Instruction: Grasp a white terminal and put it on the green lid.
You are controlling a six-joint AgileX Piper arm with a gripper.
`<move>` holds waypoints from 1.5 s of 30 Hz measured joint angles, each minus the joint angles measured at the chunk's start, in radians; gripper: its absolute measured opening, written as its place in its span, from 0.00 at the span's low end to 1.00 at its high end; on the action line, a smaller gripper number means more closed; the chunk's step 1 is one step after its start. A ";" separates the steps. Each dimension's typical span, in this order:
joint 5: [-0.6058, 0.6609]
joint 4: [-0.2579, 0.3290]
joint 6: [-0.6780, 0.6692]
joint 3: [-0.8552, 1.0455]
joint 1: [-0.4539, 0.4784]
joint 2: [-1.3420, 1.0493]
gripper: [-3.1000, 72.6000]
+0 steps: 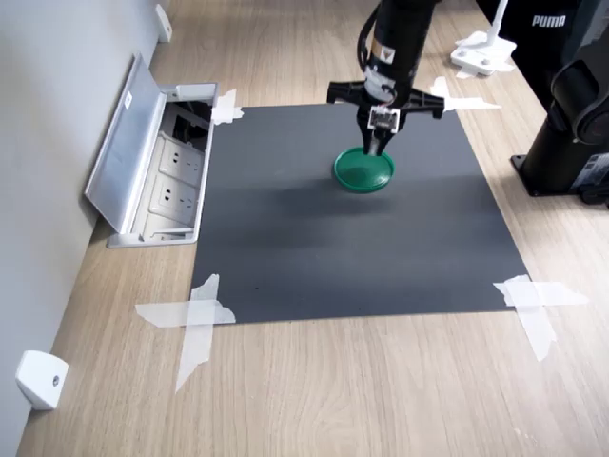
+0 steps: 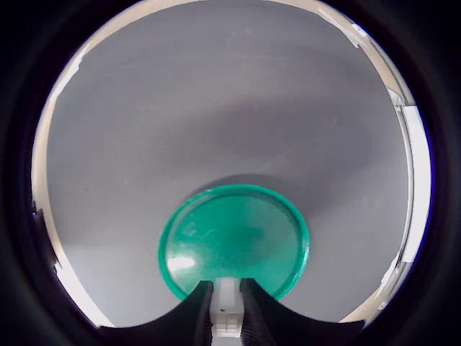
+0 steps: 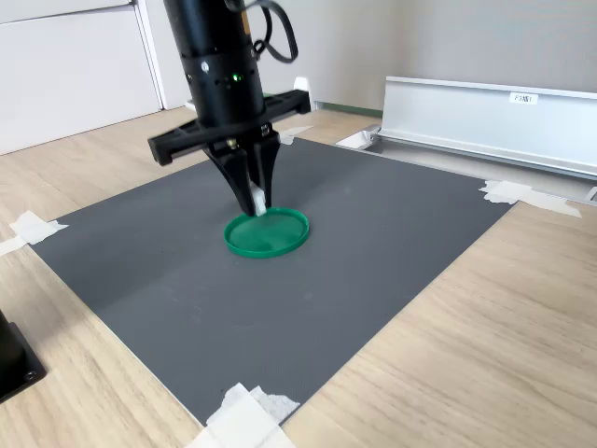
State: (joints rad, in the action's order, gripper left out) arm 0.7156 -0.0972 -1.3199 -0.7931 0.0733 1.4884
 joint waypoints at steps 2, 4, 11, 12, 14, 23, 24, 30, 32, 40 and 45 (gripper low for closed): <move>-0.013 -0.003 0.000 0.001 0.000 0.012 0.16; -0.017 -0.007 0.001 0.002 0.000 0.022 0.16; -0.012 -0.038 0.006 0.003 0.000 0.059 0.34; -0.013 -0.040 0.008 0.003 0.000 0.060 0.39; -0.021 -0.040 0.012 0.003 0.000 0.060 0.54; -0.064 0.016 0.184 -0.067 0.000 -0.061 0.89; -0.053 0.033 0.243 -0.093 0.000 -0.093 0.86; 0.095 0.109 0.566 -0.218 -0.021 -0.276 0.42; 0.107 0.139 0.642 -0.220 -0.021 -0.349 0.20; 0.026 0.119 1.011 -0.191 -0.021 -0.598 0.04; -0.129 0.044 1.282 -0.046 -0.021 -0.780 0.03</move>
State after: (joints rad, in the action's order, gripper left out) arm 0.5866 -0.0532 -0.0378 -0.8391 0.0525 0.7083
